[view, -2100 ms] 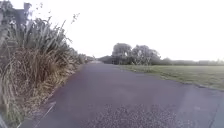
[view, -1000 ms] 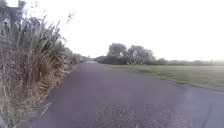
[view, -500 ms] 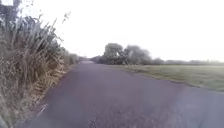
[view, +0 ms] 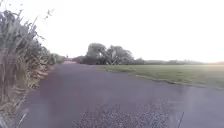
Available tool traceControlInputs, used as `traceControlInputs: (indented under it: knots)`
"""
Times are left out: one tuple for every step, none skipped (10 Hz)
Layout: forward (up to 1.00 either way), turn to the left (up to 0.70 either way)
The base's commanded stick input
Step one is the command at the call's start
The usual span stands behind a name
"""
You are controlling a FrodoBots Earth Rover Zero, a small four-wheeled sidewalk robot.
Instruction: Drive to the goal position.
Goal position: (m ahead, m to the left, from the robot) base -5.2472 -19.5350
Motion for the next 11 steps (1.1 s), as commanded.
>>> traceControlInputs:
  knots:
    - [0.00,-0.45]
    - [0.00,-0.45]
    - [0.00,-0.45]
    - [0.00,-0.45]
    - [0.00,-0.45]
    - [0.00,-0.45]
    - [0.00,-0.45]
    - [0.00,-0.45]
    - [0.00,-0.45]
    - [0.00,-0.45]
    - [0.00,-0.45]
